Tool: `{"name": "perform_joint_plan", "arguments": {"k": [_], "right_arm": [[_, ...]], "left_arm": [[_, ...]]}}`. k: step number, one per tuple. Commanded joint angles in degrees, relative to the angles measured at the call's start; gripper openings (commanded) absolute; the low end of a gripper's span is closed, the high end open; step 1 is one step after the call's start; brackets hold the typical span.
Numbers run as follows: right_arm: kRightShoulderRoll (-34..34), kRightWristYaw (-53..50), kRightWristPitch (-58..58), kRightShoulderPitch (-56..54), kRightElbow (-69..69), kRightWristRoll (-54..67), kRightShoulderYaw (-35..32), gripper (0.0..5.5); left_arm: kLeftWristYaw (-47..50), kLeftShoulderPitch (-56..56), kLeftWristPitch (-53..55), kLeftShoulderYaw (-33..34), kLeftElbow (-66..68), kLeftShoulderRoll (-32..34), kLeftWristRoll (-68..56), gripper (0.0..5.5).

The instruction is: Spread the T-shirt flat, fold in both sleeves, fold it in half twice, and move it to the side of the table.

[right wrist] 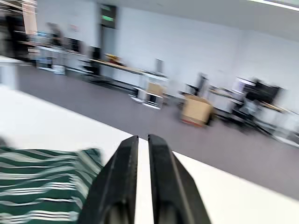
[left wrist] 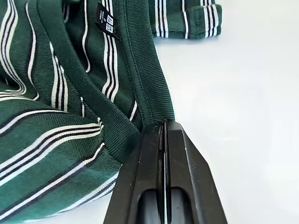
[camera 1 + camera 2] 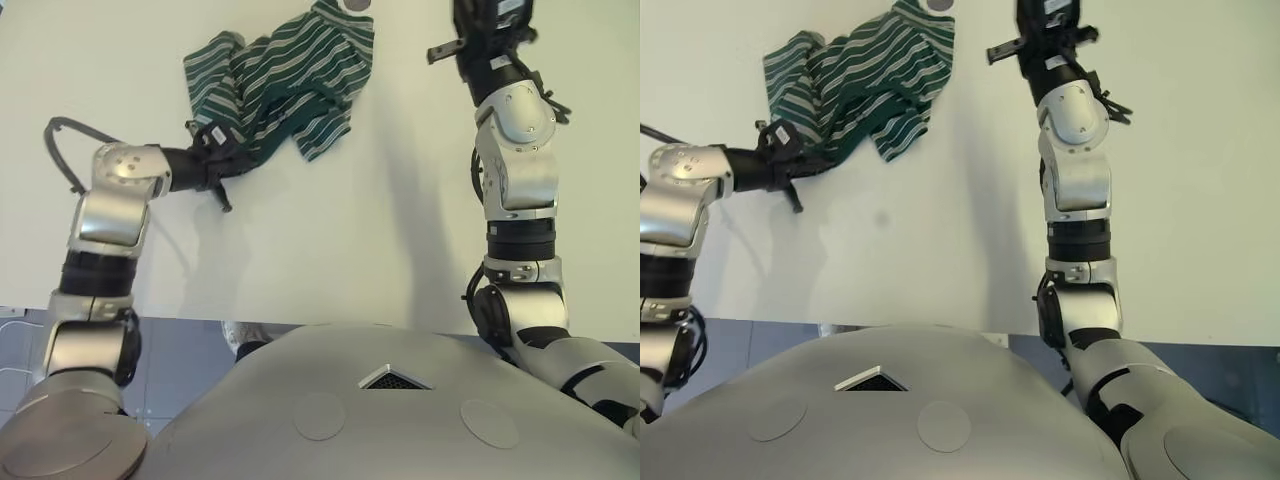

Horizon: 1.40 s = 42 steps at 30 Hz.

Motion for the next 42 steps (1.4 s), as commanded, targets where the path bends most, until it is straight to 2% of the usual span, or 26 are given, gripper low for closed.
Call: {"name": "perform_joint_plan", "arguments": {"k": [1,4,8,14,19,22,28,31,34,37,42], "right_arm": [[-8.26,17.76,-4.93,1.79,2.91,-3.18,11.76,1.18],[-8.04,18.62,-6.79,0.88,7.79,-8.24,16.69,1.81],[-7.83,15.14,-10.47,0.28,12.99,-16.65,21.13,1.84],[-4.06,8.87,-12.79,-2.34,18.14,-19.89,19.82,1.84],[-3.31,7.64,-14.83,-3.07,21.66,-21.22,20.38,1.84],[-2.64,7.03,-16.21,-3.64,24.37,-22.38,20.8,1.27],[-0.8,5.27,-16.67,-3.92,23.05,-19.97,17.25,0.01],[0.87,8.61,-11.05,-3.03,17.83,-12.15,12.6,0.0],[1.64,10.52,-4.85,-2.22,12.49,-6.3,9.03,0.0],[1.65,10.51,-1.85,-2.29,10.53,-4.98,8.0,0.0],[1.76,10.5,-1.15,-2.71,10.8,-5.64,9.29,0.0]], "left_arm": [[1.86,2.81,4.67,2.43,1.53,1.56,-1.44,0.0],[3.27,1.1,3.58,1.83,1.61,1.4,-1.57,0.0],[4.69,-0.85,3.1,2.53,0.45,1.94,-2.17,0.0],[6.02,-4.7,1.99,1.83,0.84,1.05,-2.62,0.0],[7.39,-6.42,0.17,-0.56,3.11,-0.09,-1.25,0.0],[7.87,-7.25,0.25,0.26,2.23,-0.36,-2.05,0.0],[10.82,-9.19,-0.35,8.46,1.04,-1.4,-6.66,0.0],[9.7,-2.9,-2.42,11.78,-0.84,2.53,-6.13,0.5],[7.55,3.26,-5.07,13.77,-4.71,5.76,-5.98,1.22],[8.44,5.53,-10.5,10.32,-5.38,5.92,-2.04,1.69],[11.26,6.7,-17.83,1.01,-2.33,3.33,5.72,1.69]]}}
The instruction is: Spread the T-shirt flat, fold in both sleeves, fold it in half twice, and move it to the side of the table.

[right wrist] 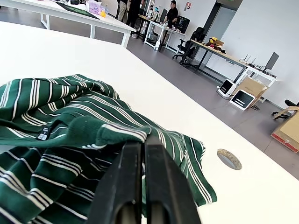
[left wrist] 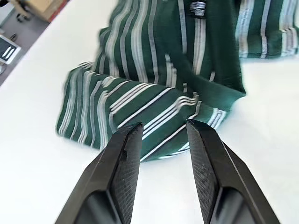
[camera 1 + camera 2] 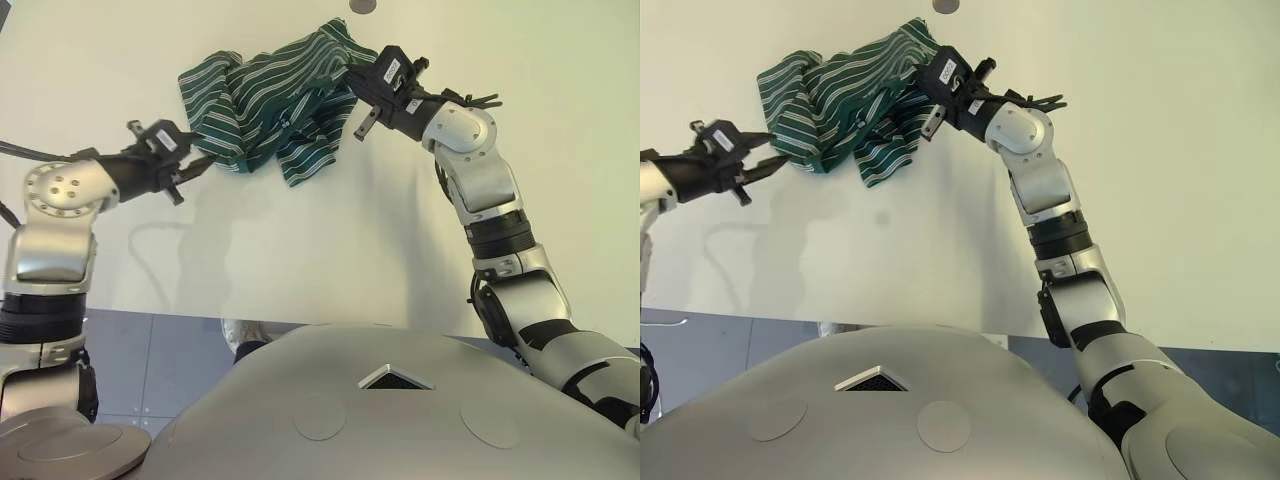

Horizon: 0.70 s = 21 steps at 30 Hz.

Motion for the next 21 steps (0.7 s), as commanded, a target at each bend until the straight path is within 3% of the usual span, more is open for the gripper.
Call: {"name": "perform_joint_plan", "arguments": {"k": [1,8,14,16,19,21], "right_arm": [[-0.02,0.17,1.06,-0.38,-0.63,-0.56,0.67,0.0],[0.4,-0.59,1.05,-0.66,-0.29,-0.9,1.12,0.0],[0.96,-1.54,1.22,-1.76,0.0,0.3,-0.69,0.0],[1.5,-2.43,0.85,-4.85,1.6,1.49,-2.93,0.0],[1.6,-3.23,0.3,-11.24,6.06,3.3,-6.69,0.0],[0.6,-2.61,-1.22,-22.35,14.36,5.78,-10.87,0.0]], "left_arm": [[1.73,1.45,-4.17,-4.72,2.49,-1.11,4.7,1.69],[7.24,-1.9,-9.41,-10.55,10.41,-3.24,13.21,1.69],[8.14,-5.63,-9.23,-9.26,12.73,-4.97,10.46,0.39],[7.97,-11.23,-8.27,-4.75,14.32,-5.46,5.98,0.02],[5.63,-21.34,-8.31,-2.0,19.12,-5.04,2.64,0.02],[4.35,-38.01,-8.94,-1.9,29.8,-7.11,2.02,0.02]]}}
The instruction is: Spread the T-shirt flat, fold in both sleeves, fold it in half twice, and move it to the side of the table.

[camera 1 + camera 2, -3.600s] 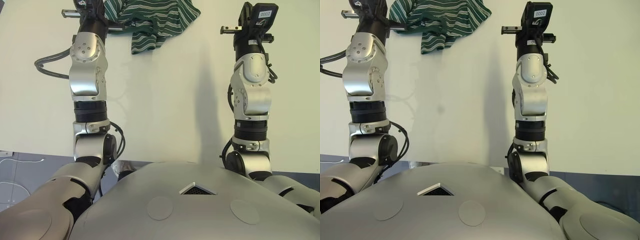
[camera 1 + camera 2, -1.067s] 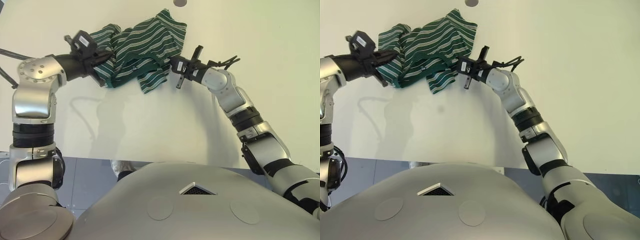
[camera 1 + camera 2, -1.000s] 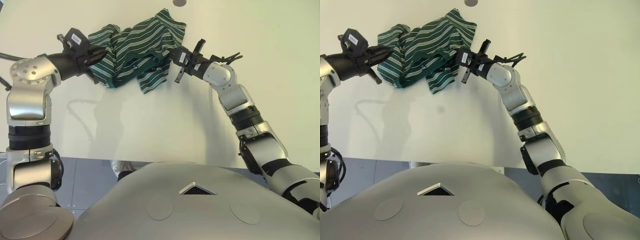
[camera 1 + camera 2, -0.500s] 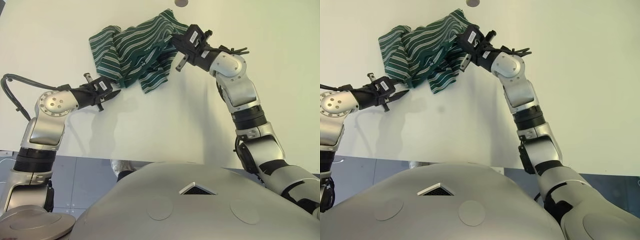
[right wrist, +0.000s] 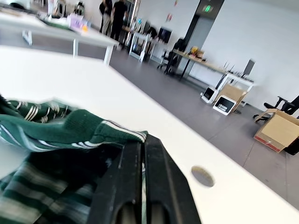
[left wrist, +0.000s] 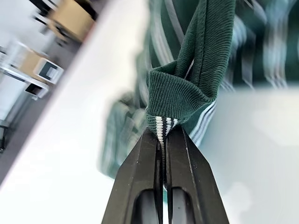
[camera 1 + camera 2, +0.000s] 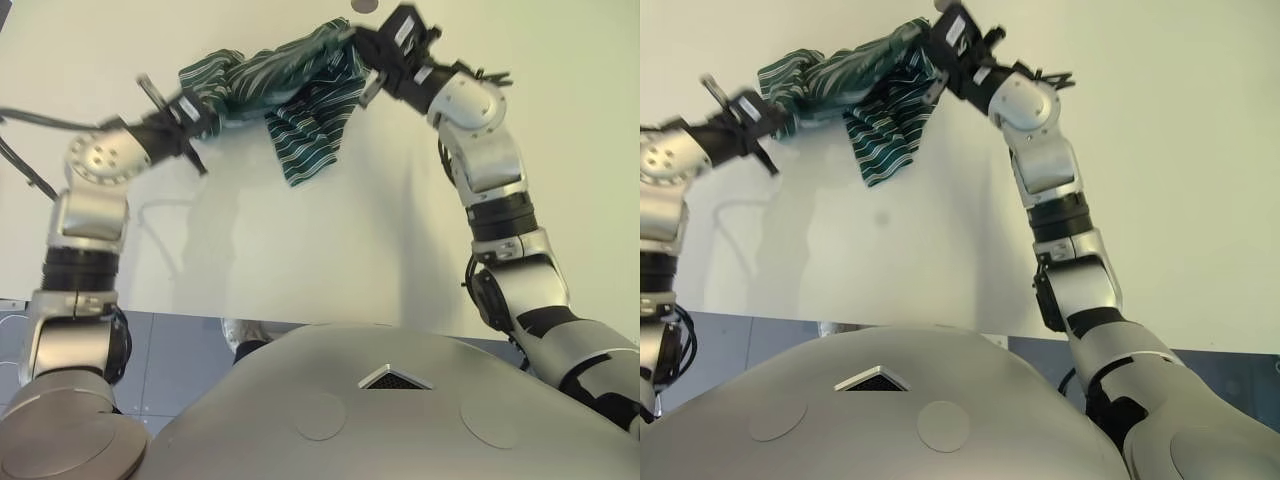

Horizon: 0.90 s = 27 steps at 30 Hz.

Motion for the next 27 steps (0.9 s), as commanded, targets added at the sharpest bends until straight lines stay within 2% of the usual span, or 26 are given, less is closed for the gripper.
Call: {"name": "perform_joint_plan", "arguments": {"k": [1,5,8,15,21,23,24,25,26,27], "right_arm": [[-1.84,0.81,-2.63,-19.04,14.88,4.2,-7.01,0.0],[-6.6,1.66,-9.22,-39.75,36.65,4.34,-11.29,0.0],[-9.95,1.2,-13.51,-49.96,49.5,2.27,-11.85,0.0],[-15.41,-3.26,-17.31,-59.7,60.25,-4.64,-10.84,0.0],[-18.69,-0.3,-19.54,-60.23,60.5,-6.75,-10.66,0.0],[-20.25,12.69,-21.81,-58.11,58.32,-6.46,-9.44,0.0],[-21.26,21.95,-22.43,-56.45,56.18,-5.05,-9.26,0.0],[-23.53,34.86,-19.74,-52.28,49.15,-1.38,-8.84,0.0],[-27.05,45.97,-13.42,-45.46,36.76,3.55,-7.89,0.0],[-32.37,54.55,-4.36,-36.19,19.88,10.18,-6.42,0.0]], "left_arm": [[-2.09,-26.49,-1.43,0.19,18.93,-3.27,-0.94,0.02],[3.48,-52.77,-7.66,-1.45,45.66,-7.74,3.27,0.02],[9.96,-65.66,-10.54,-1.84,60.08,-8.64,6.59,0.02],[21.66,-76.2,-11.66,-1.95,70.33,-8.64,11.93,0.02],[19.7,-76.81,-12.87,-0.67,70.57,-7.52,12.54,0.02],[8.69,-73.6,-13.89,-0.99,69.4,-5.01,11.84,0.02],[0.03,-71.6,-13.46,-0.55,68.38,-3.64,10.34,0.02],[-16.72,-66.88,-10.84,0.09,62.51,-1.36,5.56,0.02],[-31.36,-59.52,-2.82,-0.07,50.5,2.36,-0.87,0.02],[-42.36,-48.41,7.09,-0.86,32.76,8.83,-9.44,0.02]]}}
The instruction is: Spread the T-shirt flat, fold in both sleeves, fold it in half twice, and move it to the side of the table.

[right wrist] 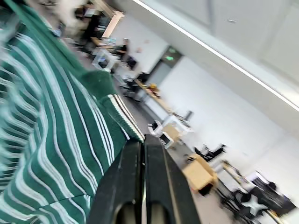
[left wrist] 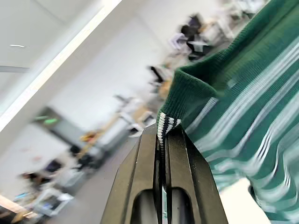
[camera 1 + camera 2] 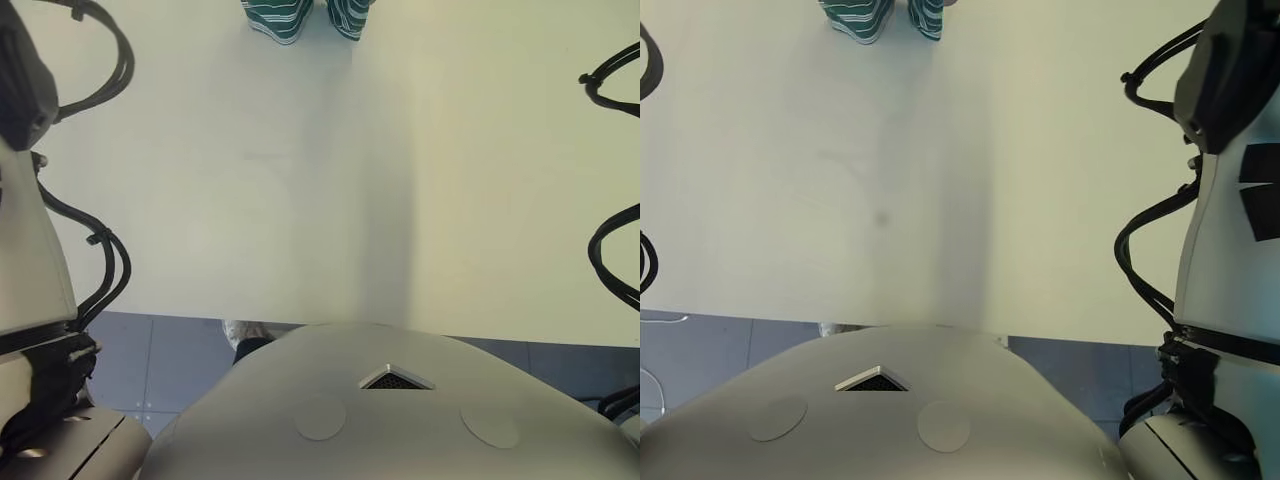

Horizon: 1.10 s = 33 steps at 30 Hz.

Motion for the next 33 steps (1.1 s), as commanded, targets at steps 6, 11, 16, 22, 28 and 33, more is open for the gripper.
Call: {"name": "perform_joint_plan", "arguments": {"k": [6,11,16,22,28,33], "right_arm": [[-36.54,38.48,34.13,78.31,-101.67,28.66,9.18,0.0],[-28.27,29.26,31.48,90.76,-105.62,12.95,16.0,0.0],[-29.62,25.4,30.89,95.87,-106.81,5.84,17.48,0.0],[-31.03,24.99,40.85,96.67,-112.74,16.32,11.75,0.95],[-20.76,17.58,57.51,75.74,-100.39,38.76,0.64,0.54],[-11.69,4.52,50.35,72.01,-89.73,19.71,18.77,0.0]], "left_arm": [[-43.63,78.59,39.4,0.87,-97.22,33.68,-36.99,0.02],[-31.41,99.16,32.79,-7.38,-101.96,30.41,-16.53,0.02],[-24.61,105.45,33.84,-8.29,-105.19,29.11,-9.69,0.62],[-27.72,105.13,39.72,0.52,-110.54,30.56,-21.69,1.35],[-18.03,77.91,58.73,13.14,-98.66,16.19,-49.05,1.15],[-6.35,76.64,45.38,-6.77,-88.64,13.28,-25.53,0.22]]}}
